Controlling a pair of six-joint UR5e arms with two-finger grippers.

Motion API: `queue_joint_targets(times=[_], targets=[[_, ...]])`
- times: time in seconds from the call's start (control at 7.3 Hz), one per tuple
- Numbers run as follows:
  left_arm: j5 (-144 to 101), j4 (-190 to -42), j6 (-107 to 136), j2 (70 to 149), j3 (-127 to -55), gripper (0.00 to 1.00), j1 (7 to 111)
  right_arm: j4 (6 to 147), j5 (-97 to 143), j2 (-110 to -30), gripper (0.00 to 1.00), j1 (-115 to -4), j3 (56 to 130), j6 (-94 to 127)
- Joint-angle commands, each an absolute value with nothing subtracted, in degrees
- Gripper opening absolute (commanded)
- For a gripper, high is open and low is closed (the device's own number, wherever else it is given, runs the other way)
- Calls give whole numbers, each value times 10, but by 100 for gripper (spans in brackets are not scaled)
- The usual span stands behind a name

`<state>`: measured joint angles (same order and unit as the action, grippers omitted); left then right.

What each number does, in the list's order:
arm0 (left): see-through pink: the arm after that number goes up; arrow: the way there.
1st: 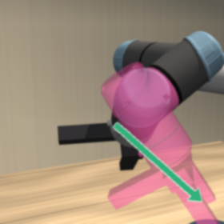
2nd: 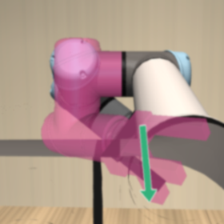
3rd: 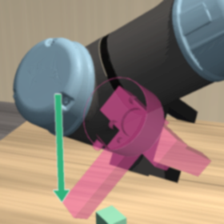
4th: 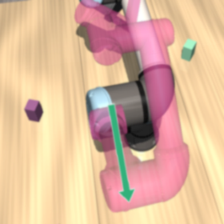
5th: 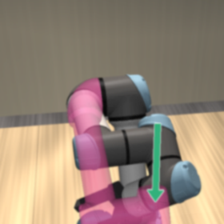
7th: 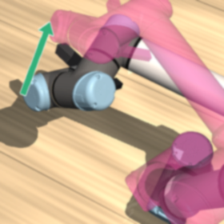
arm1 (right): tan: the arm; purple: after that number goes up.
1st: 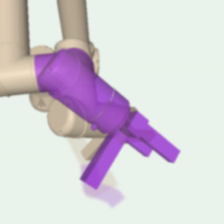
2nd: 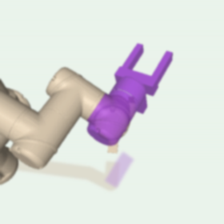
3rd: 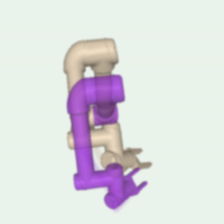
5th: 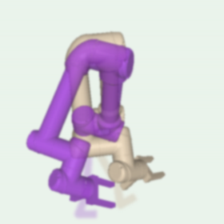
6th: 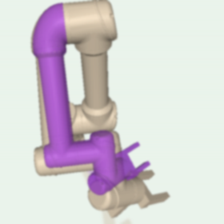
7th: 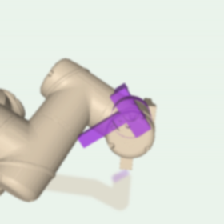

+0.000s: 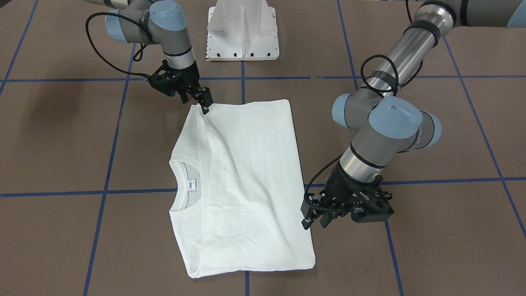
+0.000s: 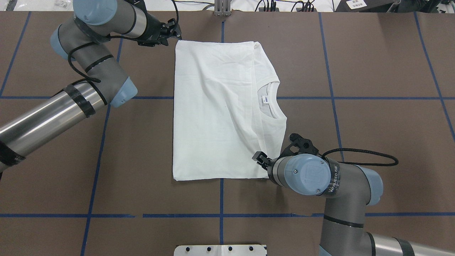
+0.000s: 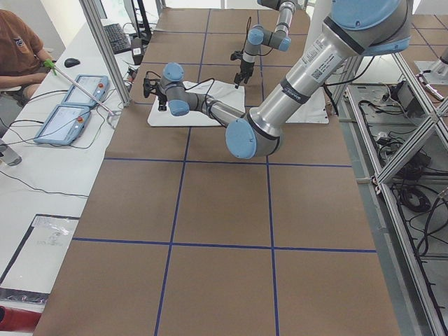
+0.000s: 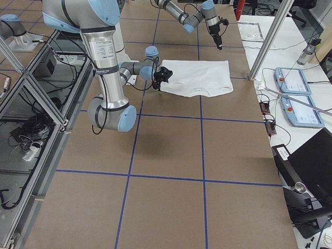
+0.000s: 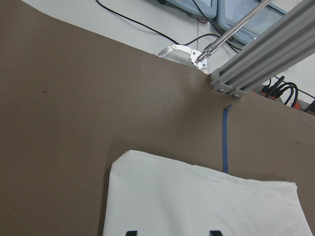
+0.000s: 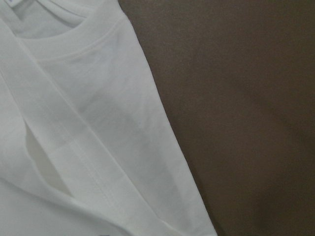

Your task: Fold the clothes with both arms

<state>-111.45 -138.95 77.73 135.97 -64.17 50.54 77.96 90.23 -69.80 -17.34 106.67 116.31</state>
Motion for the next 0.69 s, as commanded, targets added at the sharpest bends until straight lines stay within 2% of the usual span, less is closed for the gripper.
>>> queue_joint_targets(times=[0.0, 0.55], targets=[[-1114, -1390, 780, 1360, -642, 59, 505, 780, 904, -698, 82, -173, 1064, 1164], [-1114, -1394, 786, 1359, -643, 60, 504, 780, 905, -700, 80, -172, 1059, 1163]])
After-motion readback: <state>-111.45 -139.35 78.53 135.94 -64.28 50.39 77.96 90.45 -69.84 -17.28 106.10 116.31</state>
